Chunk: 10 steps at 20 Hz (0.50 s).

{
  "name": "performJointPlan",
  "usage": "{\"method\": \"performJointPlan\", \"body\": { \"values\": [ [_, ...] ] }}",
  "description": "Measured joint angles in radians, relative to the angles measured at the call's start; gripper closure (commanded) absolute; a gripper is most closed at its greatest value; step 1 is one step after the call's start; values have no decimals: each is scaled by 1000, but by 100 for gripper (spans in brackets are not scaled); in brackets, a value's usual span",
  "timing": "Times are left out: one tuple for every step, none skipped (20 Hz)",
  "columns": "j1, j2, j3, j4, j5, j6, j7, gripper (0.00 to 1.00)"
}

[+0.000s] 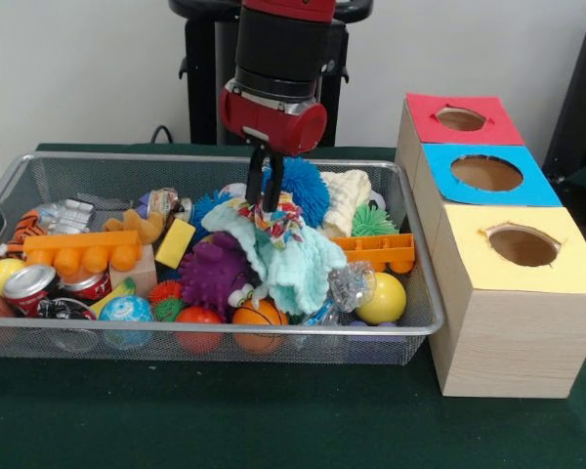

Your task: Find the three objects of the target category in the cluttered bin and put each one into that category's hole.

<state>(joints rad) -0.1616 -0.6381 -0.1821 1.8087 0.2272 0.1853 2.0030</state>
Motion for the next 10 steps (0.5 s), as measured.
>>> {"method": "performJointPlan", "body": {
  "values": [
    [0, 0, 0, 0, 0, 0, 0, 0],
    [0, -1, 0, 0, 0, 0, 0, 0],
    [-1, -2, 0, 0, 0, 0, 0, 0],
    [-2, -2, 0, 0, 0, 0, 0, 0],
    [-3, -4, 0, 0, 0, 0, 0, 0],
    [-4, -6, 0, 0, 0, 0, 0, 0],
    [-5, -8, 0, 0, 0, 0, 0, 0],
    [-6, -12, 0, 0, 0, 0, 0, 0],
    [-7, -15, 0, 0, 0, 0, 0, 0],
    [-7, -17, 0, 0, 0, 0, 0, 0]
  ]
}}
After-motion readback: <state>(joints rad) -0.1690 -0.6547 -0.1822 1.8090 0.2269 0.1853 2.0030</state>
